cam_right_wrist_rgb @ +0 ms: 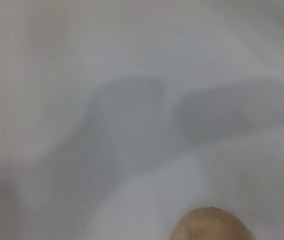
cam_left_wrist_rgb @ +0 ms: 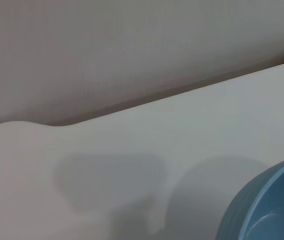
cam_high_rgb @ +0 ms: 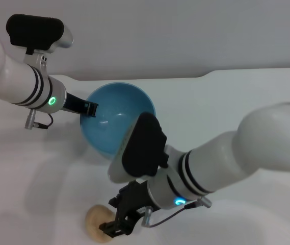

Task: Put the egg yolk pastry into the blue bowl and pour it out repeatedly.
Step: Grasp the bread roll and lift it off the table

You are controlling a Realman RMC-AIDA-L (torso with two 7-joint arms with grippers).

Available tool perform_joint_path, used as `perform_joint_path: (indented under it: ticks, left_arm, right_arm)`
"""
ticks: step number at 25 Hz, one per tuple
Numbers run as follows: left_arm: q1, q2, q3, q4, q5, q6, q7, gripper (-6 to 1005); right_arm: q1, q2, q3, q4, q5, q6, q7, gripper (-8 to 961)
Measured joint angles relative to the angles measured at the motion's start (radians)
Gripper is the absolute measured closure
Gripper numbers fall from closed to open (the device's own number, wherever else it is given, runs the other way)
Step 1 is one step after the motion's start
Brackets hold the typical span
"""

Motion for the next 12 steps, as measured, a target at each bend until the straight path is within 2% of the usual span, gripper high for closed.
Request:
perform_joint_path:
  ticks: [5,12]
  left_arm:
    - [0.002,0.0,0.002,0.001,-0.002,0.0,0.0,993]
    - [0.003,0.0,0.002,0.001,-0.005,-0.004,0.001,993]
  right_arm:
    - [-0.006,0.001,-0.086,0.016,0.029,0.111,0.003,497]
    - [-0.012,0.003,-0.104,0.045,0.04,0.159,0.003,521]
